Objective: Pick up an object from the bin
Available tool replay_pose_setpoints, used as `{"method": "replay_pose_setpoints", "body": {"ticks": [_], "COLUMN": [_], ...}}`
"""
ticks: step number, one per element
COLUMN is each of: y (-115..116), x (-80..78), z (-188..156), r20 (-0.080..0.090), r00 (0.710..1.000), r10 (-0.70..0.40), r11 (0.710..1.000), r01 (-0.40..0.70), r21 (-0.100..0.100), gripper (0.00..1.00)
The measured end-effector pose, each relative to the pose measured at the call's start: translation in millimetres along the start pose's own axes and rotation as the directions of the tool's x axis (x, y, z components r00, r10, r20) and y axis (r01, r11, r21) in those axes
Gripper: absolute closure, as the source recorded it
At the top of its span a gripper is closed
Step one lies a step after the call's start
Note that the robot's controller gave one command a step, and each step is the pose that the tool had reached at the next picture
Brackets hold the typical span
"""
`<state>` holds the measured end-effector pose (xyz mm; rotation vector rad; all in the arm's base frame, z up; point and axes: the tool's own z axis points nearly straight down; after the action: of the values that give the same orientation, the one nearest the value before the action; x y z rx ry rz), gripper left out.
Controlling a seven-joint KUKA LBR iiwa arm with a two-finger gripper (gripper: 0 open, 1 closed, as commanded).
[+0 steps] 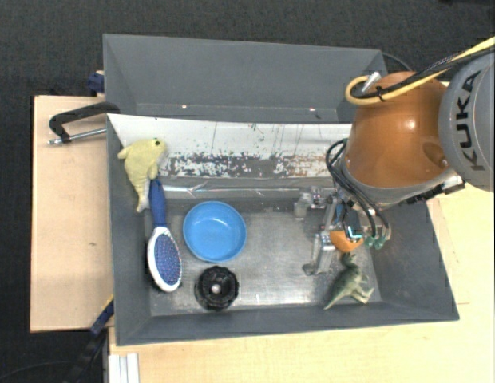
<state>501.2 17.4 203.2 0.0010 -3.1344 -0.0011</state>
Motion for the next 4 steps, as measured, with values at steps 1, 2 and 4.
{"method": "replay_pose_setpoints", "body": {"ticks": [1,2,4], "y": [-70.8,-146.3,-136.0], "x": [-20.4,-34.5,-68.7], "z": [32.1,101.4,103.4], "r20": [0.006,0.02,0.006], "r00": [1.0,0.992,0.999], "r10": [-0.026,-0.121,-0.033], "r11": [1.0,0.993,0.999], "r01": [0.026,0.121,0.033], "r21": [0.003,-0.007,-0.002], "gripper": [0.0,0.0,0.0]}}
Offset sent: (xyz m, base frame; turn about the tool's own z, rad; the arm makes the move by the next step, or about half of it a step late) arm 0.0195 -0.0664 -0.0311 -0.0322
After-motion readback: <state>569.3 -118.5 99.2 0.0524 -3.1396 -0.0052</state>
